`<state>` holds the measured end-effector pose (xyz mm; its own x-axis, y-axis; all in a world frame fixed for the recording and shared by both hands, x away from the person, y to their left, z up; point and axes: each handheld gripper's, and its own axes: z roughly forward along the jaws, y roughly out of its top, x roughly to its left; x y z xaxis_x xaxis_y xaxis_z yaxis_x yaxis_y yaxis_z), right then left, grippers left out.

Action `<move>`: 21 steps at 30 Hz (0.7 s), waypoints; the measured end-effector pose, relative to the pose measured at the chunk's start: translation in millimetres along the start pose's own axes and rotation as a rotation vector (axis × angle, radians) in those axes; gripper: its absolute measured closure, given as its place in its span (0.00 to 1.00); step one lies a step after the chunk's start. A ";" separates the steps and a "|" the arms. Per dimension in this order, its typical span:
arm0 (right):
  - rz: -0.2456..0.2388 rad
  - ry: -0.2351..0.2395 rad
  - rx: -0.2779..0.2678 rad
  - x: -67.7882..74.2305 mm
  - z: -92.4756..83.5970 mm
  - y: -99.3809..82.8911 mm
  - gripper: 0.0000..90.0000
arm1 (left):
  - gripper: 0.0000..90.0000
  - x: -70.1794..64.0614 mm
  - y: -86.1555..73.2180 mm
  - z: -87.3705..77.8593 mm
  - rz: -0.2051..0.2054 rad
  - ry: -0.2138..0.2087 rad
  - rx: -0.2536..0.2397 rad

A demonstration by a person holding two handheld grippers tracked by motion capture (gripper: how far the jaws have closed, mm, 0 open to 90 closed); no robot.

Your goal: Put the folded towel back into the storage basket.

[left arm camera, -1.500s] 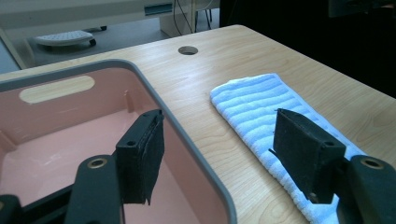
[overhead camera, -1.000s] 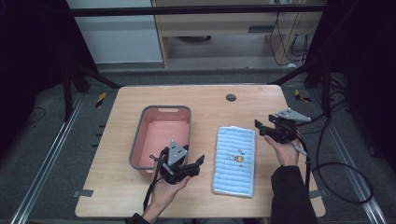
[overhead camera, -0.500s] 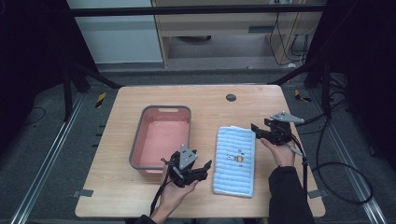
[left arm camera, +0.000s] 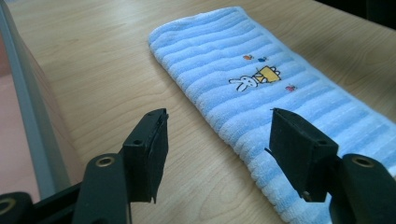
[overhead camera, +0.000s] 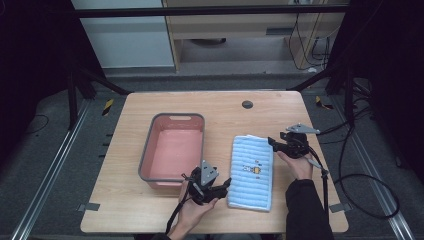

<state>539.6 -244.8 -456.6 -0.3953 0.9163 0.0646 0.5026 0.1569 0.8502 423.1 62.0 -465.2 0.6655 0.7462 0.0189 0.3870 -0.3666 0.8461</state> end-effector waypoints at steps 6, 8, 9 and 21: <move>0.002 -0.007 0.018 -1.3 3.5 -4.6 0.48 | 0.44 -6.2 -1.5 4.3 0.000 -0.018 0.003; 0.007 -0.010 0.017 -1.8 3.1 -5.3 0.48 | 0.45 -7.0 -1.8 5.6 0.001 -0.021 0.002; 0.007 -0.010 0.017 -1.8 3.1 -5.3 0.48 | 0.45 -7.6 -2.0 6.5 -0.001 -0.023 0.004; -0.011 -0.007 0.057 -0.6 16.8 -12.1 0.49 | 0.50 -13.1 -8.3 14.4 -0.006 -0.028 0.049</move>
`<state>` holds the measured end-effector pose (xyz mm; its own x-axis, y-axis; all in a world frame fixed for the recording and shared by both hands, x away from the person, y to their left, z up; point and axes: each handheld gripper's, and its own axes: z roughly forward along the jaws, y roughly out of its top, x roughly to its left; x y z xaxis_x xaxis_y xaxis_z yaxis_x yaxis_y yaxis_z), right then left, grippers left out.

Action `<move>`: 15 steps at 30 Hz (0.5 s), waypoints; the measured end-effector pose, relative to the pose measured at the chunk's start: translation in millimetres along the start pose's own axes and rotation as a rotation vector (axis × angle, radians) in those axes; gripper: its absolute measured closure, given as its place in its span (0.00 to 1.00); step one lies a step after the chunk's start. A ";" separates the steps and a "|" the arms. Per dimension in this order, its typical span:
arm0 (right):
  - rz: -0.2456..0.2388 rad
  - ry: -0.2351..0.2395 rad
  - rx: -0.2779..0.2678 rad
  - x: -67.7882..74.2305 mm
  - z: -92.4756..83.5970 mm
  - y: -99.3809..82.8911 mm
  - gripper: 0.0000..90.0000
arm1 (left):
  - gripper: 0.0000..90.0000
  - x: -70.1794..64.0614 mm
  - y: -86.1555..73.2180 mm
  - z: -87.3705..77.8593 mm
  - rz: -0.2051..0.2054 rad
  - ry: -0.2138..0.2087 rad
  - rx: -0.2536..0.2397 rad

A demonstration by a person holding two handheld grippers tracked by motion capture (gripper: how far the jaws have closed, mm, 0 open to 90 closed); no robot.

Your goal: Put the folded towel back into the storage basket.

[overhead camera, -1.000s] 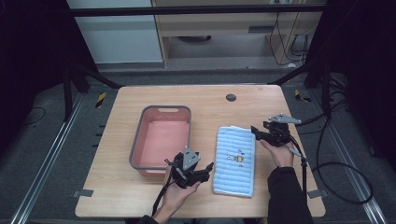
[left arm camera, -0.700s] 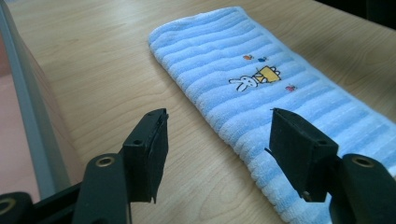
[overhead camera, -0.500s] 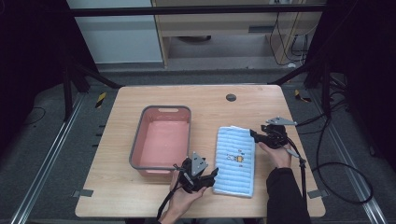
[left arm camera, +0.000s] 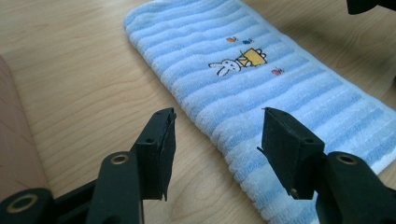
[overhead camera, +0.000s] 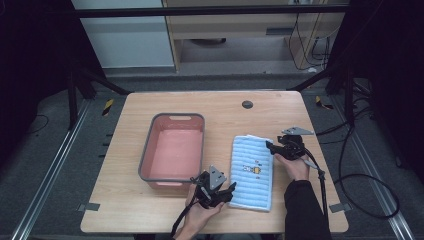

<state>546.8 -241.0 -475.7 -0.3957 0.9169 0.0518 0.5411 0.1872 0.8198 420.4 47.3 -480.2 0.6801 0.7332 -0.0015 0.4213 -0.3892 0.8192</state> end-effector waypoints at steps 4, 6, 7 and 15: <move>0.002 -0.002 0.020 1.1 5.8 -3.5 0.50 | 0.51 -2.2 -4.4 5.0 -0.003 -0.010 0.024; 0.000 -0.002 0.025 1.4 6.8 -4.1 0.51 | 0.52 -4.6 -6.4 7.4 0.000 -0.015 0.034; 0.000 -0.002 0.028 1.8 7.8 -4.5 0.51 | 0.52 -5.5 -7.3 8.4 0.002 -0.017 0.041; 0.006 -0.001 0.052 0.7 14.1 -10.0 0.54 | 0.56 -9.7 -11.6 16.7 -0.006 -0.021 0.073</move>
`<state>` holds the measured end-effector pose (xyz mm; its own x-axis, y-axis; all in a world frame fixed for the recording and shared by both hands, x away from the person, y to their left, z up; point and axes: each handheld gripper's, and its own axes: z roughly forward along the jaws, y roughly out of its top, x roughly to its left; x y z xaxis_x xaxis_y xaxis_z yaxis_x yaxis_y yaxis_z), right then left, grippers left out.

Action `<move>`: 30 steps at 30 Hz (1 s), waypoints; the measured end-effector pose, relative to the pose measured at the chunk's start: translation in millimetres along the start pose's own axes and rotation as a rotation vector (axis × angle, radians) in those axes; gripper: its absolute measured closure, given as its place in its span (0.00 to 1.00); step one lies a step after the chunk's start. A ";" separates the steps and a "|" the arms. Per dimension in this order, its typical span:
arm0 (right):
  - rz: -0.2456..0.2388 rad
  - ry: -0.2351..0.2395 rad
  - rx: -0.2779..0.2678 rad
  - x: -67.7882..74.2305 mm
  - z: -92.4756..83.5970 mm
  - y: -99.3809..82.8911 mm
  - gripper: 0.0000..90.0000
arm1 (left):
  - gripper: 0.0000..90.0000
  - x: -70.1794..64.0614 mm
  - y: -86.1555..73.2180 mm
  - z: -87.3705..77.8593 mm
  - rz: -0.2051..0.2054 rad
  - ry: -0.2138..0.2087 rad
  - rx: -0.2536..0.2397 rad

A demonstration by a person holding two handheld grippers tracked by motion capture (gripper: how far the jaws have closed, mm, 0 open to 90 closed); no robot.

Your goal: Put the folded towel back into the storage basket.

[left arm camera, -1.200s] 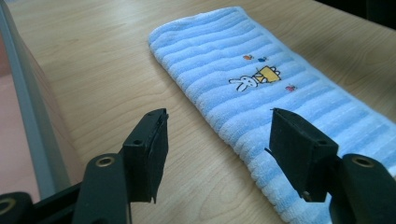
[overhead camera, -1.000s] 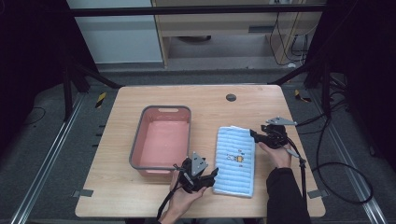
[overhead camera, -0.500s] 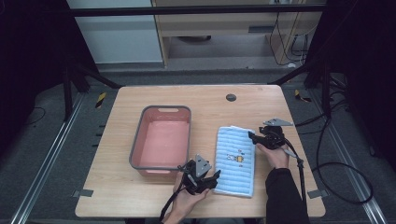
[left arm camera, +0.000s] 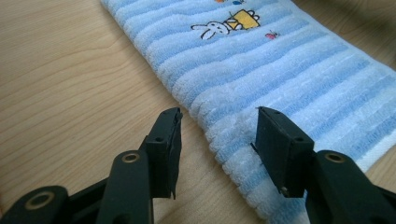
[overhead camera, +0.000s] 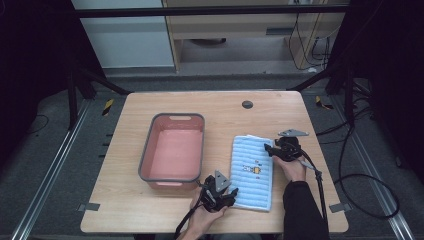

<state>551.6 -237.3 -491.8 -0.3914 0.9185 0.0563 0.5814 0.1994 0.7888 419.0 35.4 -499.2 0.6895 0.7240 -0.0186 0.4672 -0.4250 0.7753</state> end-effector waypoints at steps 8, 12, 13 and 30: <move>-0.021 0.005 0.033 3.6 7.0 -2.9 0.56 | 0.58 0.2 -2.0 3.3 -0.025 -0.009 0.010; -0.019 0.006 0.046 4.0 8.7 -4.2 0.59 | 0.60 -0.1 -2.5 4.9 -0.032 -0.013 0.017; -0.019 0.006 0.046 4.0 8.7 -4.2 0.59 | 0.60 0.2 -2.5 5.1 -0.034 -0.016 0.017; 0.045 0.047 0.067 9.0 9.8 -5.0 0.83 | 0.80 -5.1 -3.4 6.5 -0.083 -0.030 0.012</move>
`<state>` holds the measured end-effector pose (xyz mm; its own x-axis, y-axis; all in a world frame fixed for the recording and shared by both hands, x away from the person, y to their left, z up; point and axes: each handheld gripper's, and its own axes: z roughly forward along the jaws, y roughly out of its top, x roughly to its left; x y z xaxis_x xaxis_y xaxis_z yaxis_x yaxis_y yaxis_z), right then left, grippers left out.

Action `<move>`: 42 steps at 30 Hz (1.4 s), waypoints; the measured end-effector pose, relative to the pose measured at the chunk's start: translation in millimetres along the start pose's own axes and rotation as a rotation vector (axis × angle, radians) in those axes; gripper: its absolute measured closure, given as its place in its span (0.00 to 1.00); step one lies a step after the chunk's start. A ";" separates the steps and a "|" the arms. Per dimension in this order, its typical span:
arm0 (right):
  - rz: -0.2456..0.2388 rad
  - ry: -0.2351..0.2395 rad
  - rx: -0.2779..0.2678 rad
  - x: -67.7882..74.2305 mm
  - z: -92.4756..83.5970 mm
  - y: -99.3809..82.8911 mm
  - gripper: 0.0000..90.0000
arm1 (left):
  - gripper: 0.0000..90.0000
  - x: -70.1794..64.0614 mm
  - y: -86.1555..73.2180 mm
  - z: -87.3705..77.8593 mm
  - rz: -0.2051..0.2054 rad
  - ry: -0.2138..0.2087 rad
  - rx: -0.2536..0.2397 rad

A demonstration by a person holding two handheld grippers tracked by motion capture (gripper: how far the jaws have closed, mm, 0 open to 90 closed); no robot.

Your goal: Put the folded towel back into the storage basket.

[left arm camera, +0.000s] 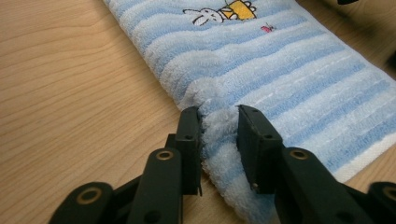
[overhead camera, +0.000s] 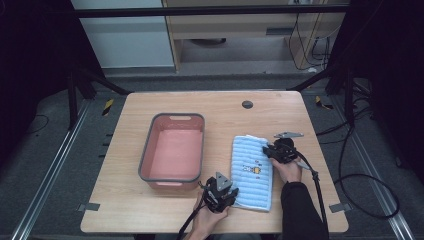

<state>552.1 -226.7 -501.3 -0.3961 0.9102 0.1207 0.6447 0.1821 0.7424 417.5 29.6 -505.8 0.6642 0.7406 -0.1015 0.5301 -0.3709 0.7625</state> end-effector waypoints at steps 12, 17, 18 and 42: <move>-0.014 0.015 -0.028 2.6 -7.9 3.7 0.88 | 0.93 -1.2 0.7 -5.0 -0.022 -0.012 -0.030; -0.020 0.024 -0.060 5.7 -20.0 8.8 0.88 | 0.93 -1.1 4.5 -13.3 -0.024 -0.031 -0.056; -0.029 0.023 -0.074 8.1 -24.6 11.0 0.88 | 0.93 -1.6 5.7 -15.1 -0.021 -0.033 -0.060; -0.087 0.012 -0.226 32.9 -79.9 43.7 0.88 | 0.93 -1.0 36.6 -65.6 0.010 -0.065 -0.194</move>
<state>515.0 -218.5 -412.3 -0.4523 0.8900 0.0572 0.4457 0.1700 0.8789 401.6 52.1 -435.9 0.7048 0.6974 -0.1297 0.4159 -0.2581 0.8720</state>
